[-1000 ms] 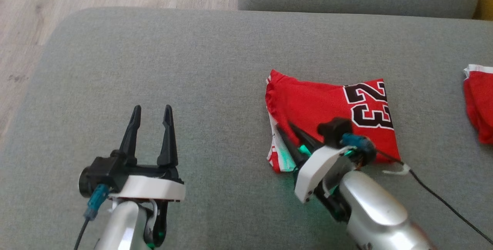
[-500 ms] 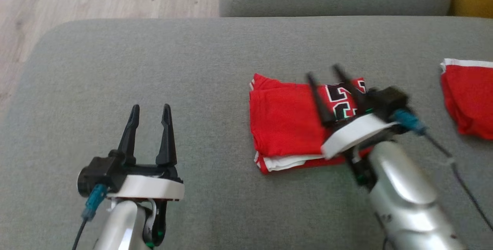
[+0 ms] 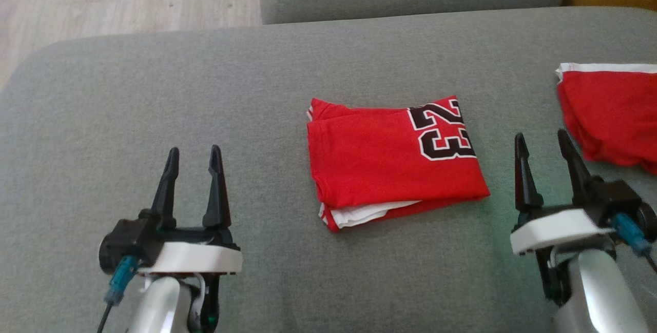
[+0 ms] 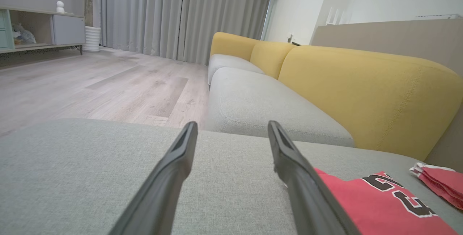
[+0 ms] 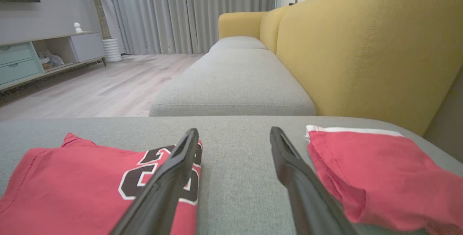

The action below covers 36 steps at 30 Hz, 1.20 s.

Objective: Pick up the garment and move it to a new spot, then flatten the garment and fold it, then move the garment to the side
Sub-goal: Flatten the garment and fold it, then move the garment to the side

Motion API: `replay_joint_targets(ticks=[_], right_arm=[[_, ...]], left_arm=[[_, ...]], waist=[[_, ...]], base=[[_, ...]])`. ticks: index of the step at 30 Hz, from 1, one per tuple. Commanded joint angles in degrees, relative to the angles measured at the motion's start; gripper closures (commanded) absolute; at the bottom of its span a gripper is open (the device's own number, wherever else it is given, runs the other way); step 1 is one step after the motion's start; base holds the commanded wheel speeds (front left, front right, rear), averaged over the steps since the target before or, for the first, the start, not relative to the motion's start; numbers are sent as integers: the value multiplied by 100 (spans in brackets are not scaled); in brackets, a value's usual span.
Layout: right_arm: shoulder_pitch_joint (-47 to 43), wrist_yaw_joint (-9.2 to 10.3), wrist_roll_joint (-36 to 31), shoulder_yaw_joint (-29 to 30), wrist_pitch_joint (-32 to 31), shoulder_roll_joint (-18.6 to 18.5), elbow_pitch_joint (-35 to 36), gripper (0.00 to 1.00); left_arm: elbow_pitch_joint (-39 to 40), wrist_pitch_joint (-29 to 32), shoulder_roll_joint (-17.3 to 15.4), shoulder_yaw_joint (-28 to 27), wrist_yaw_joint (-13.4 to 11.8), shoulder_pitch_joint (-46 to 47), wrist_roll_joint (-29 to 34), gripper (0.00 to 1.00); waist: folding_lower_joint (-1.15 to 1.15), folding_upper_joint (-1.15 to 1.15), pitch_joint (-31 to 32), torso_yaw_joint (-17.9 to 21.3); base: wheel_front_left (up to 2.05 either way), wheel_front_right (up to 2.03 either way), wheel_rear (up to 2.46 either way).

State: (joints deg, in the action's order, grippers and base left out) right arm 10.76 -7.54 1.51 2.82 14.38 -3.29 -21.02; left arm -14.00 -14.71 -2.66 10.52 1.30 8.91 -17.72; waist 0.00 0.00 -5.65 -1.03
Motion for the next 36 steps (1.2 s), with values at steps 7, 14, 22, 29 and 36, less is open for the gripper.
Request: replay_joint_targets(ticks=[7, 14, 22, 29, 36], right_arm=[[-96, 5, 233, -313, 61, 39, 379, 0], [46, 5, 172, -325, 62, 40, 334, 0], [544, 5, 103, -355, -81, 41, -38, 0], [849, 5, 458, -503, -548, 41, -765, 0], [1123, 5, 420, -780, -775, 41, -1437, 0]], left_arm=[[208, -29, -21, -314, -70, 22, 11, 0], [205, -29, -21, -250, -47, 142, 21, 0], [196, -29, -21, -100, -37, 352, 18, 0], [160, -29, -21, 59, -52, 520, -22, 0], [113, -29, -21, 125, -71, 583, -21, 0]], waist=[[0, 0, -44, 147], [0, 0, -182, 100], [0, 0, -603, -75], [0, 0, -828, -259], [0, 0, -893, -350]], base=[[0, 0, 0], [0, 0, 0], [0, 0, 0], [0, 0, 0], [0, 0, 0]])
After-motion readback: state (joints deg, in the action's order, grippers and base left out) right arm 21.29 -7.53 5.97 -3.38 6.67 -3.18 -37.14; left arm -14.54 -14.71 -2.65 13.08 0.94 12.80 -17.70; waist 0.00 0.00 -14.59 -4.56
